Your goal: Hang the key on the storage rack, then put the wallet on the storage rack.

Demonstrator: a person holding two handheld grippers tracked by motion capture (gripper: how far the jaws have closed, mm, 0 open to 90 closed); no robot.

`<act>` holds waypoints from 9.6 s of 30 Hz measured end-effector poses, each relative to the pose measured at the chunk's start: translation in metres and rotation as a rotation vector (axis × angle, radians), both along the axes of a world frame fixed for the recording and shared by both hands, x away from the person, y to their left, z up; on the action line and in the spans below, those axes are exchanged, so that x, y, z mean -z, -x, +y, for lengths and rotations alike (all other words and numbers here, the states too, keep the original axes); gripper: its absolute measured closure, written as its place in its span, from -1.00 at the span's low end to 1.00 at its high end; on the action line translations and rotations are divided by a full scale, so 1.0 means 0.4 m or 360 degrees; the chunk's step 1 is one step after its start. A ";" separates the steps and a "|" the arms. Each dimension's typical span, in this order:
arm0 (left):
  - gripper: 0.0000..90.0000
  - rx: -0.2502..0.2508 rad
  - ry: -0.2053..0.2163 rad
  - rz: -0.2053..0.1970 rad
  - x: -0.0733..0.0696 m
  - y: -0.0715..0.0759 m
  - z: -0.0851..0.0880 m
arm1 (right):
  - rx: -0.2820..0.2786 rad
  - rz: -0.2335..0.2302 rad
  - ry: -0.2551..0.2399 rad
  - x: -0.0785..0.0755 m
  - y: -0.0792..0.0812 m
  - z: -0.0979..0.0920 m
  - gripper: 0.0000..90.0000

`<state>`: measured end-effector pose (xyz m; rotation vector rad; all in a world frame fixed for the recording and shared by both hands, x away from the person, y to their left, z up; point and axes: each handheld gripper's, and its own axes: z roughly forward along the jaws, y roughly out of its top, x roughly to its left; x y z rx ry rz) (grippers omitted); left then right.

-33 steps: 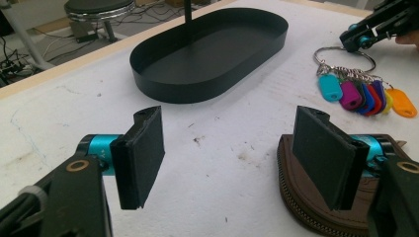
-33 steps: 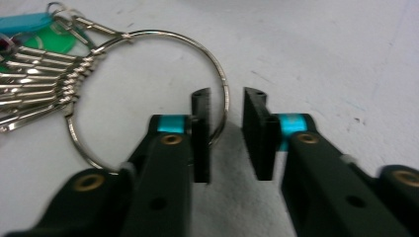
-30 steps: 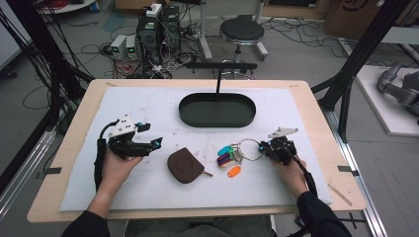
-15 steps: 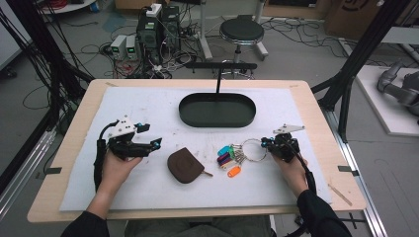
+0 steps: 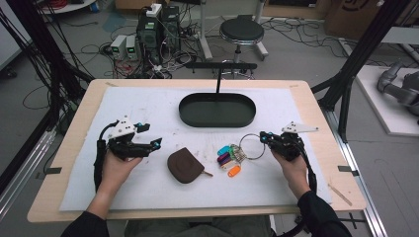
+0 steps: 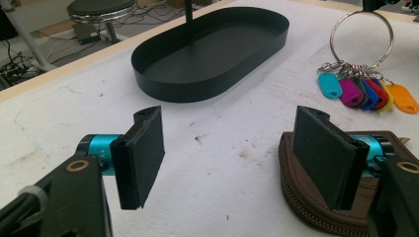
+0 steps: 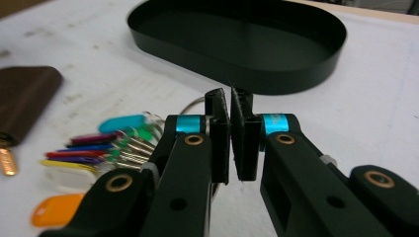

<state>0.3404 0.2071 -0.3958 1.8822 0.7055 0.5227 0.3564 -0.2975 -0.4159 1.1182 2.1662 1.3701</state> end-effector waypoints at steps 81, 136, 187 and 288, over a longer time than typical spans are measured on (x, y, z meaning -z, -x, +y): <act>-0.37 0.0048 0.0025 -0.0015 -0.004 0.009 0.012 | -0.0359 -0.0213 -0.0035 -0.307 -0.140 0.039 0.95; -0.37 0.0046 0.0023 -0.0020 -0.005 0.013 0.014 | -0.0004 -0.0158 -0.0013 -0.285 -0.398 0.042 0.95; -0.37 0.0057 0.0040 -0.0029 -0.002 0.008 0.013 | 0.0155 -0.0185 0.0077 -0.282 -0.401 0.029 0.68; -0.13 0.0128 0.0068 0.0205 0.017 -0.041 -0.069 | 0.0215 -0.0276 0.0058 -0.097 0.009 -0.106 -0.39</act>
